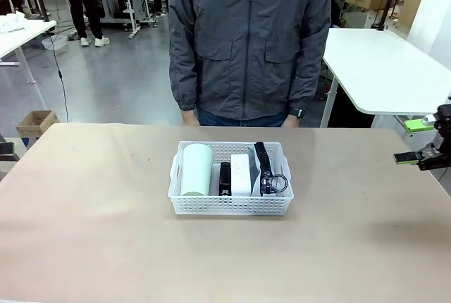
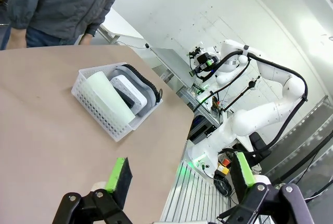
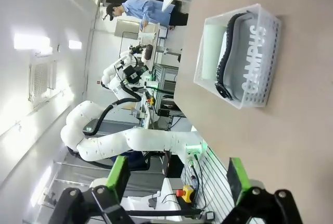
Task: Efficiently arrange items inside the basket to fit them all.
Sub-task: Pick up the Reusable plastic cup and place it inside the Organizing basket.
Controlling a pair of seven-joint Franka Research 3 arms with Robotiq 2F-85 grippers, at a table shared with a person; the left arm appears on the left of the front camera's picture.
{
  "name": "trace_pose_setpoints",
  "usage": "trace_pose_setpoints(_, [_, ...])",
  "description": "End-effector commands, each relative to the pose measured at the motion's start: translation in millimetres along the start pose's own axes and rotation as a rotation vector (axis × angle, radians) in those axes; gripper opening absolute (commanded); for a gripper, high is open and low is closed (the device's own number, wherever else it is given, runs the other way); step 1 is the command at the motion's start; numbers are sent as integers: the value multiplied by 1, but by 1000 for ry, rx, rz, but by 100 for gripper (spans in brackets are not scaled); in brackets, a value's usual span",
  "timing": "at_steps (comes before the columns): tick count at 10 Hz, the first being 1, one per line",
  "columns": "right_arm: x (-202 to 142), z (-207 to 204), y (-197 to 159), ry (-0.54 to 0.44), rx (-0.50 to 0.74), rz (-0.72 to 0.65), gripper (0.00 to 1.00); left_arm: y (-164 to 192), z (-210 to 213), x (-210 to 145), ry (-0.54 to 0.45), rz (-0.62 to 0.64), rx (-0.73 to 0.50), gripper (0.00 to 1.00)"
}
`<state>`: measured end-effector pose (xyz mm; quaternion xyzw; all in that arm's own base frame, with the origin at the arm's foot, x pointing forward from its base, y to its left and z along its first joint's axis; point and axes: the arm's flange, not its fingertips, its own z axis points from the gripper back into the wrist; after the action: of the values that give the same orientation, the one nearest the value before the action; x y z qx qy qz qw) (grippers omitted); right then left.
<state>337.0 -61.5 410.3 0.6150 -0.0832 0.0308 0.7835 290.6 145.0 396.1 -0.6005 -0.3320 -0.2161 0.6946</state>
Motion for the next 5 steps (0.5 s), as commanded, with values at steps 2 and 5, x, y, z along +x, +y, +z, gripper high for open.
trace_pose_setpoints(2, [-2,3,10,8,-3,22,100,-4,-5,2,-24,5,-1,100])
trace_pose_setpoints(5, [-2,3,10,8,-3,22,100,-4,-5,2,-24,5,-1,100])
